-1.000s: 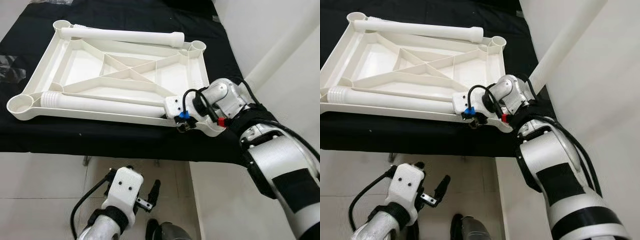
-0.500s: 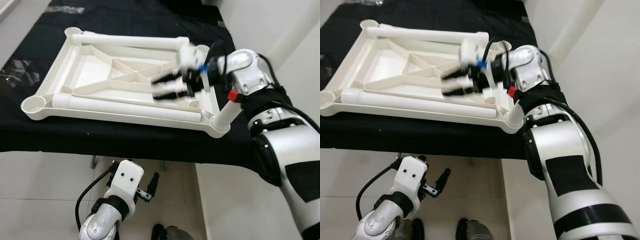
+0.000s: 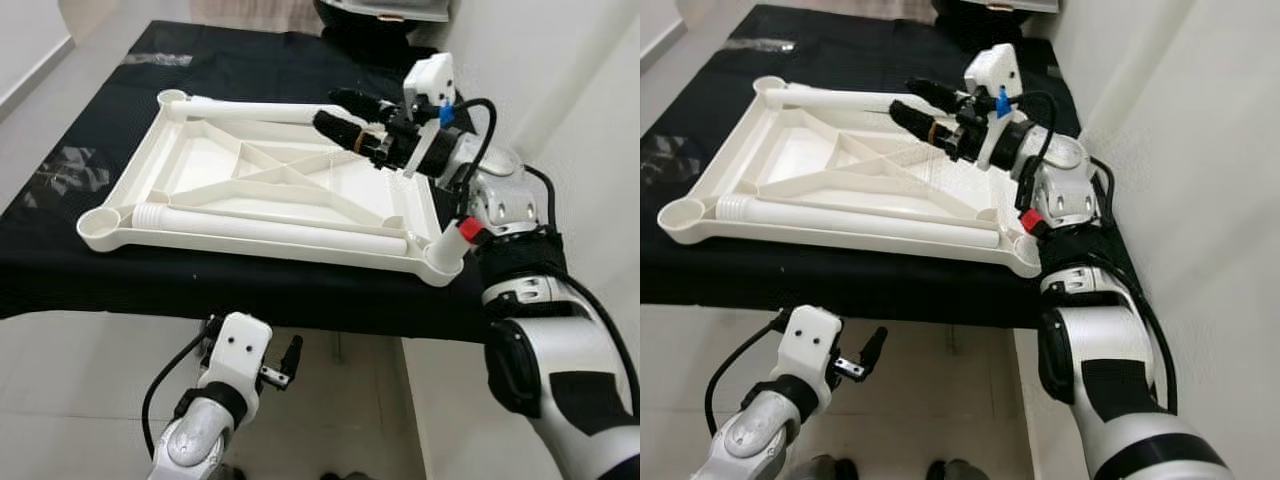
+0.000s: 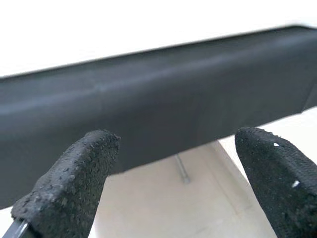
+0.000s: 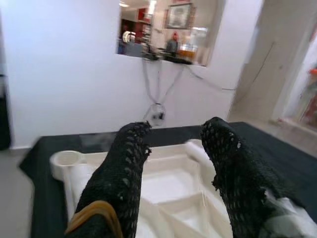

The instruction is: Building children table

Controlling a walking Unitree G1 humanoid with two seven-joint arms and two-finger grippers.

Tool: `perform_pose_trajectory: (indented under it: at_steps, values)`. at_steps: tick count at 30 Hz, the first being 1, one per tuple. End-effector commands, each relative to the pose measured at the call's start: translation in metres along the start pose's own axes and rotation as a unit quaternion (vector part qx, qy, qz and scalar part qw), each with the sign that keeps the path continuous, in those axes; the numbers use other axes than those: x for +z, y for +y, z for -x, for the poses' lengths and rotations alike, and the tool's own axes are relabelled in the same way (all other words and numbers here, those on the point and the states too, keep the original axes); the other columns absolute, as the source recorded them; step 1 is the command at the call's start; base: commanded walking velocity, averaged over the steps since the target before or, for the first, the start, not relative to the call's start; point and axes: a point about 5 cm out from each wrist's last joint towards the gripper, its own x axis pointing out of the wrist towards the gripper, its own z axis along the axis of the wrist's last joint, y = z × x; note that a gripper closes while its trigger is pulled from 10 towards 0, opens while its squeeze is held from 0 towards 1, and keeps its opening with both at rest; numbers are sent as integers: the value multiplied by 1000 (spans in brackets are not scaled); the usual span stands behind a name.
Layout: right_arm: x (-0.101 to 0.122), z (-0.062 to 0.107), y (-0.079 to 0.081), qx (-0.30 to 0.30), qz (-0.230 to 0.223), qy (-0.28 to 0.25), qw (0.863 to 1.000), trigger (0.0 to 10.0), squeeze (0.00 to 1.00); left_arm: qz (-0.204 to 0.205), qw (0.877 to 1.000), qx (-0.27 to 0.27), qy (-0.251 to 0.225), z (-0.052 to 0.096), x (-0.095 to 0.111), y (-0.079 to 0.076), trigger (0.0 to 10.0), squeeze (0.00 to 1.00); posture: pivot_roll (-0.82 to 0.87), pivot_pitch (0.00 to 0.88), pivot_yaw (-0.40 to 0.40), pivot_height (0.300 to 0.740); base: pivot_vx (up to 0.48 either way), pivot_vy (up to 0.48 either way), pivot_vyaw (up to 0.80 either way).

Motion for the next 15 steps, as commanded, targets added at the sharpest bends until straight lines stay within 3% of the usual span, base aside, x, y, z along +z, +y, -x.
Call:
perform_pose_trajectory:
  at_steps: [1,2,3,6,10,12,13,15]
  values:
    - [-1,8,7,-34,-12,-21,999,10000,0,7,1000,-4,6,-1,-5,-2,10000,0,68,77,-99,740,0,0,0]
    - [-11,19,21,-73,-17,-27,997,10000,0,7,1000,-2,5,-2,-6,-1,10000,0,61,76,-101,740,0,0,0]
    - [-11,19,21,-73,-17,-27,997,10000,0,7,1000,-2,5,-2,-6,-1,10000,0,61,76,-101,740,0,0,0]
    - [-37,45,53,-142,-41,-13,989,10000,0,6,1000,0,2,-4,-7,1,10000,0,60,68,-96,740,0,0,0]
    - [-51,58,68,-159,-61,6,985,10000,0,4,1000,1,1,-4,-8,1,10000,0,64,62,-97,740,0,0,0]
    - [-70,77,78,-208,-58,42,975,10000,0,3,1000,7,-1,-4,-9,3,10000,0,69,49,-93,740,0,0,0]
    - [-70,77,78,-208,-58,42,975,10000,0,3,1000,7,-1,-4,-9,3,10000,0,69,49,-93,740,0,0,0]
    - [-81,91,84,-256,-57,69,962,10000,0,3,1000,11,-2,-5,-10,5,10000,0,74,45,-93,740,0,0,0]
